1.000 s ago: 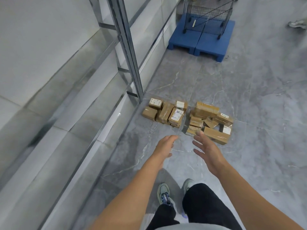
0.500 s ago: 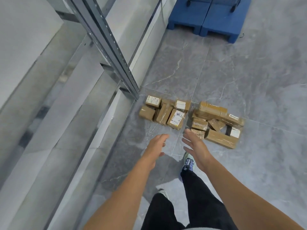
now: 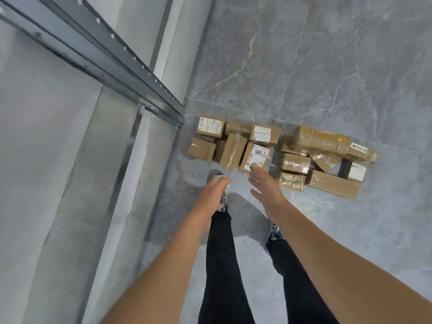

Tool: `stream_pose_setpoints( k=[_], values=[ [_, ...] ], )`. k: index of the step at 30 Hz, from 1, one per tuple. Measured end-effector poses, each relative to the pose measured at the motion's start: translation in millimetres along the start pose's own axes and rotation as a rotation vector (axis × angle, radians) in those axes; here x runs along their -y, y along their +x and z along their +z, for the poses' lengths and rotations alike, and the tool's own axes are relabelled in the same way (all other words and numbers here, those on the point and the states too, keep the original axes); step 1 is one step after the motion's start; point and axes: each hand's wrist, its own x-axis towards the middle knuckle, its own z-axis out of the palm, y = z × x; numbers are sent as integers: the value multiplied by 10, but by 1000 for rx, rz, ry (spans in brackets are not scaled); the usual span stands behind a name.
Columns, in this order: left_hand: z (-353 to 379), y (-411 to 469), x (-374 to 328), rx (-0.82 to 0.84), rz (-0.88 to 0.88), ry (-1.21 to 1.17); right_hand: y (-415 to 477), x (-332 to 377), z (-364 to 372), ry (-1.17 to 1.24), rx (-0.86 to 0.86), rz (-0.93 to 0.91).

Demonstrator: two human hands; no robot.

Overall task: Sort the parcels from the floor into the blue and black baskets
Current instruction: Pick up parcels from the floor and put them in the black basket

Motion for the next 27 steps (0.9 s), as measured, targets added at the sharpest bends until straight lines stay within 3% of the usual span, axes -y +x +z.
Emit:
stream_pose_setpoints(
  k=[12, 18, 27],
  values=[
    [-280, 2875, -220, 119, -38, 178, 2431, -428, 485, 132, -223, 164],
    [-139, 3585, -200, 190, -63, 222, 2896, -578, 608, 155, -301, 163],
    [-88, 3931, -169, 168, -102, 193, 3226, -570, 677, 157, -379, 149]
  ],
)
